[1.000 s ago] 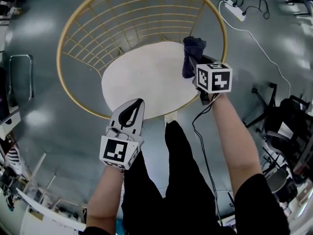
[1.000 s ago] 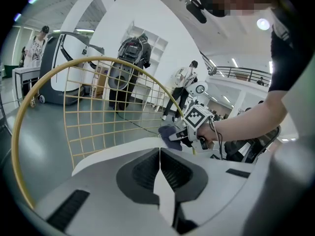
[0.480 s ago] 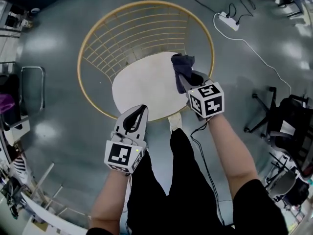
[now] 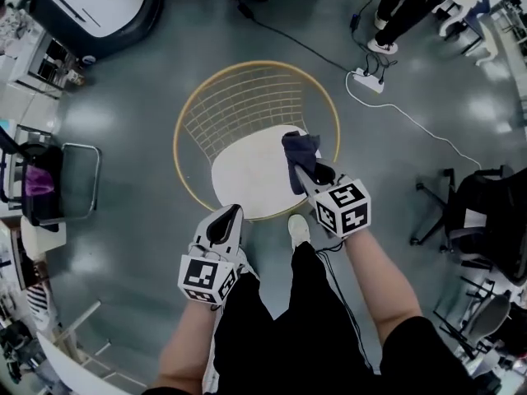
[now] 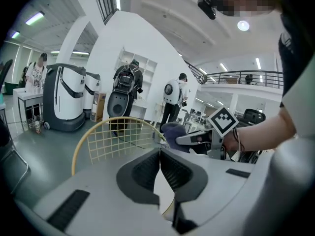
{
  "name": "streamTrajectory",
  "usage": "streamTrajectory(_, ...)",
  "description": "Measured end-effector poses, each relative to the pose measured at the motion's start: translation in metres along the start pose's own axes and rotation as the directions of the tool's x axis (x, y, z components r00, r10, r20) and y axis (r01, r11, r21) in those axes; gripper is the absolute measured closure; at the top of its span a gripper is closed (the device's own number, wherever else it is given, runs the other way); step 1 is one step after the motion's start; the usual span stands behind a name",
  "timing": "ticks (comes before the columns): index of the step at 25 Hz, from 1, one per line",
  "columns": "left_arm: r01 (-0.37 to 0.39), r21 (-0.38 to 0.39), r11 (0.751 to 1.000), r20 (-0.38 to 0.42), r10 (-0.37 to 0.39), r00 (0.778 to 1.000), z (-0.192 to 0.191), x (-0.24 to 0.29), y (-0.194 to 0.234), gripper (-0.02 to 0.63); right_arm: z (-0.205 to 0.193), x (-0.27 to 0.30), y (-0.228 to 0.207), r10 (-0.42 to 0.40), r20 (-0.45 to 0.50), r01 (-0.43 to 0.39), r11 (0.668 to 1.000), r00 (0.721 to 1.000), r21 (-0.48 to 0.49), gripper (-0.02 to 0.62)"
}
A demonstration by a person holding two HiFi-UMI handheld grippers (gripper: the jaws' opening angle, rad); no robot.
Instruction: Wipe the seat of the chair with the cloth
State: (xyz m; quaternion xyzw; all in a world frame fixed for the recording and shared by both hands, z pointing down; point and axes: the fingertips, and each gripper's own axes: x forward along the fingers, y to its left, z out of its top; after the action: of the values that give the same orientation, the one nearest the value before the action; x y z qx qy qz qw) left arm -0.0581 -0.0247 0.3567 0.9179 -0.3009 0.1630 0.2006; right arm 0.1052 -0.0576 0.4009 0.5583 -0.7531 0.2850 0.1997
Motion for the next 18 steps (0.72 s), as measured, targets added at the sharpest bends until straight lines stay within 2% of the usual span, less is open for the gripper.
streamTrajectory(4,-0.006,0.016,1.000,0.041,0.005,0.999,0.033,-0.036,-0.001,0.586,0.037,-0.043,0.027,-0.007,0.074,0.007,1.000,0.997,-0.002,0.515)
streamTrajectory(9,0.003,0.050,0.999,0.091,-0.007,0.996,0.066,-0.080,-0.013,0.587,0.063,-0.096,0.063,-0.016,0.151,0.017,1.000,0.988,-0.001,0.515)
streamTrajectory(18,0.072,0.108,0.992,0.149,-0.088,0.985,0.095,-0.136,-0.033,0.586,0.073,-0.157,0.137,-0.015,0.205,0.028,0.998,0.979,-0.062,0.515)
